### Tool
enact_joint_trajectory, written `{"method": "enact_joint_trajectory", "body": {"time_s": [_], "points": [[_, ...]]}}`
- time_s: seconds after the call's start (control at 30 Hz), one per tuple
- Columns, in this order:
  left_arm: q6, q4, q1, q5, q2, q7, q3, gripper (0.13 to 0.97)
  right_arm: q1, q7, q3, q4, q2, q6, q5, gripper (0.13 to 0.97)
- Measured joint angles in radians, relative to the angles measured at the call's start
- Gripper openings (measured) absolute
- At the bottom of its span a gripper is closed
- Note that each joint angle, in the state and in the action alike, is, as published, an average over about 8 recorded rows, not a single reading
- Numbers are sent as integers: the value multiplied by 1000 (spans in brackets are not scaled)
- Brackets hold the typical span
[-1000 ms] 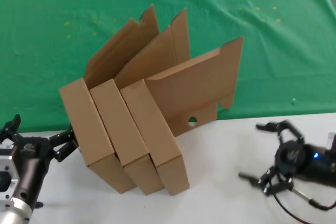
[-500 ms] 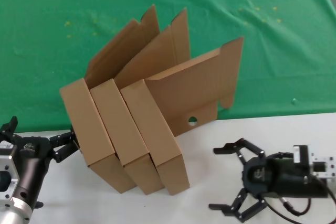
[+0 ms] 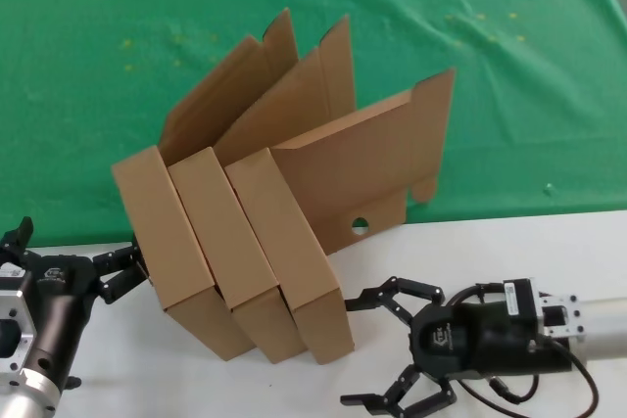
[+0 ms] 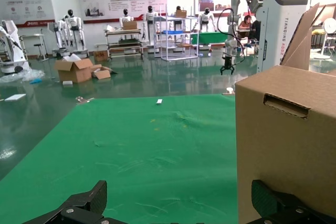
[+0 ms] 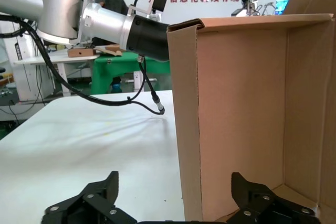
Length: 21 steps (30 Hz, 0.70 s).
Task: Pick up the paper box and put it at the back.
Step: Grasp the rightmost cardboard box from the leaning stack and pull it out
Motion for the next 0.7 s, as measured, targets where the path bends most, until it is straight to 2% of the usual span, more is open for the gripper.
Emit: {"method": "enact_joint_trajectory", "body": {"time_s": [0.1,0.37,0.4,0.67,0.7], "points": [[0,0,0,0,0,0,0,966,2,-1,7,-1,-4,5,-8,818],[0,0,0,0,0,0,0,966,5,8,27,-1,-9,24,-24,646],[0,0,0,0,0,0,0,966,5,7,29,-1,-9,24,-26,646],[0,0,0,0,0,0,0,966,7,-8,42,-1,-5,26,-40,432],[0,0,0,0,0,0,0,966,7,-9,43,-1,-4,25,-41,432]]}}
